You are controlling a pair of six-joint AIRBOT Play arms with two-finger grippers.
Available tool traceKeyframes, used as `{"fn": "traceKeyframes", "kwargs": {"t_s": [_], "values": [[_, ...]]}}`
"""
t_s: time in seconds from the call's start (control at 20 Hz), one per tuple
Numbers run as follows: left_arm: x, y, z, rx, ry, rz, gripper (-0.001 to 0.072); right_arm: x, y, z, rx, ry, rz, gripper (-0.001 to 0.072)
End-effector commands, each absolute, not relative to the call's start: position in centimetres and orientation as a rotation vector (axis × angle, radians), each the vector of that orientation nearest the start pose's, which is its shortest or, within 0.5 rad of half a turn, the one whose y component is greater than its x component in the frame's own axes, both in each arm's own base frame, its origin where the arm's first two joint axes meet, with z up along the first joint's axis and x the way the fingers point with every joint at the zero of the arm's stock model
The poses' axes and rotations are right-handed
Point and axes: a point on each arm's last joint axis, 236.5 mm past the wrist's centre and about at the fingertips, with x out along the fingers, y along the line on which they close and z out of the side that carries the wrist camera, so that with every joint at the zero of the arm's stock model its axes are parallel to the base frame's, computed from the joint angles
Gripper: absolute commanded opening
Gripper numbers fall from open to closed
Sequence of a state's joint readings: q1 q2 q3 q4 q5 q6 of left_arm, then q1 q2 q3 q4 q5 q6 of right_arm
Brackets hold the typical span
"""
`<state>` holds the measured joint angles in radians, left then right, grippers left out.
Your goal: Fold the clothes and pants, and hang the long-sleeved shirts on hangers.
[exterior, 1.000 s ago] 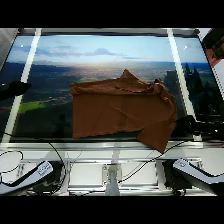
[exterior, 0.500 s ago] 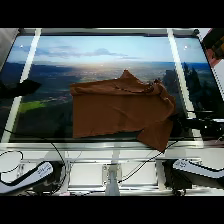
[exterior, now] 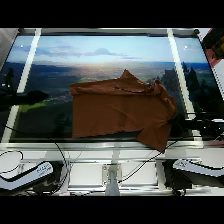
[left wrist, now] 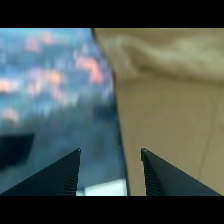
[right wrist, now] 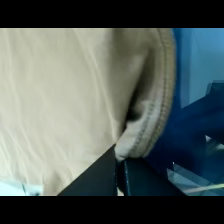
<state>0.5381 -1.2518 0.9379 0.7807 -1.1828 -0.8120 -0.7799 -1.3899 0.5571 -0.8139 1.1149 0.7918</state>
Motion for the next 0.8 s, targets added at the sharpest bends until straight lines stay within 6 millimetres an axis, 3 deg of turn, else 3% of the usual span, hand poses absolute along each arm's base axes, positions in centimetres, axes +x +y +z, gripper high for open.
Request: {"fn": "traceKeyframes", "kwargs": {"t_s": [0.0, 0.2, 0.35, 0.55, 0.75], "values": [[32.3, 1.8, -3.4, -0.538, 1.192, -0.366, 0.0440, 23.8, -3.4, -12.9, 0.839, 1.344, 0.235, 0.0016], [27.3, -1.8, -7.4, -0.673, 1.317, -0.407, 0.0440, 23.9, -3.3, -12.8, 0.849, 1.338, 0.239, 0.0017], [25.2, -3.4, -9.1, -0.680, 1.366, -0.437, 0.0441, 24.3, -3.3, -12.6, 0.860, 1.323, 0.235, 0.0017], [22.0, -4.0, -11.0, -0.491, 1.509, -0.496, 0.0442, 24.5, -3.3, -12.5, 0.869, 1.314, 0.234, 0.0016], [21.3, -6.0, -11.2, -0.394, 1.550, -0.575, 0.0442, 24.5, -3.3, -12.5, 0.870, 1.314, 0.235, 0.0016]]}}
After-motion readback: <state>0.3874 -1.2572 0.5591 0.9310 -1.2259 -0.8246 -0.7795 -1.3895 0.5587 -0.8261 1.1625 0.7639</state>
